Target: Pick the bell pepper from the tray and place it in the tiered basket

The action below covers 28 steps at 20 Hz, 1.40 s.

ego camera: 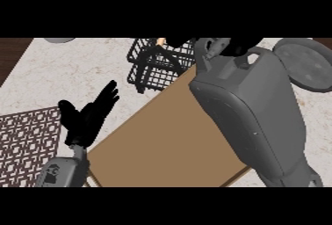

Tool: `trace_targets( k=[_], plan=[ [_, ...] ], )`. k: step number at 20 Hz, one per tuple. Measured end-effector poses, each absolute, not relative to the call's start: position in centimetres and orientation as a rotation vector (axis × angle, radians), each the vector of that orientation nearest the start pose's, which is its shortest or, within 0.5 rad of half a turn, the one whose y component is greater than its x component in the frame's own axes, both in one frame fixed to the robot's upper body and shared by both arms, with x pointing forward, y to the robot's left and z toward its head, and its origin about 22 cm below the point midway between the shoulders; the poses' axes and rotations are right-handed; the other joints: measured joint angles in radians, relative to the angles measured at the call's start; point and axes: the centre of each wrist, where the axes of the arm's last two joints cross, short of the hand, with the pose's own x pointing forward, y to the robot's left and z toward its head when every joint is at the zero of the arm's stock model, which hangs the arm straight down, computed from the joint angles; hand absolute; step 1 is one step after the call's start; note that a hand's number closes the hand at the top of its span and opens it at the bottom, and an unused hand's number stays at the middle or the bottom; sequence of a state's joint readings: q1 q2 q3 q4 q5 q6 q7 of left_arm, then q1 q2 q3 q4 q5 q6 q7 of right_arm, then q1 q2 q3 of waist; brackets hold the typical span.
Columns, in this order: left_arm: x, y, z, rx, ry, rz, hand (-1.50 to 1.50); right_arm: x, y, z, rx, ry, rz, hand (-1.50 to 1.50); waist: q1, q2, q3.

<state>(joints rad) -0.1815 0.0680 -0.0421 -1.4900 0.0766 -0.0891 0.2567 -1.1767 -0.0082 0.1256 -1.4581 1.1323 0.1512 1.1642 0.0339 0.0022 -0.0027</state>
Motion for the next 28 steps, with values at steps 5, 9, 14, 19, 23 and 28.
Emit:
trace_targets(
  k=[5, 9, 14, 19, 23, 28],
  plan=[
    [28.3, 21.8, 2.5, -0.141, -1.390, -0.180, 0.00, 35.8, -3.3, 31.3, -1.186, -1.432, 0.359, 1.50, 0.007, 0.005, 0.001],
    [28.3, 20.9, 2.5, -0.147, -1.397, -0.181, 0.00, 38.3, -3.0, 29.8, -1.150, -1.411, 0.337, 1.50, 0.013, 0.008, 0.001],
    [29.1, 20.5, 2.9, -0.152, -1.404, -0.197, 0.00, 40.4, -4.1, 28.2, -1.023, -1.454, 0.188, -1.50, 0.026, 0.017, 0.002],
    [29.4, 20.0, 3.3, -0.161, -1.411, -0.219, 0.00, 42.1, -4.2, 26.3, -0.877, -1.506, 0.080, -1.50, 0.048, 0.023, 0.002],
    [29.6, 19.7, 3.3, -0.163, -1.415, -0.233, 0.00, 42.9, -3.3, 25.8, -0.821, -1.577, 0.048, -1.50, 0.062, 0.026, 0.001],
    [29.6, 19.3, 3.1, -0.168, -1.410, -0.232, 0.00, 43.5, -2.2, 25.9, -0.834, -1.691, -0.011, -1.50, 0.060, 0.025, 0.001]
  ],
)
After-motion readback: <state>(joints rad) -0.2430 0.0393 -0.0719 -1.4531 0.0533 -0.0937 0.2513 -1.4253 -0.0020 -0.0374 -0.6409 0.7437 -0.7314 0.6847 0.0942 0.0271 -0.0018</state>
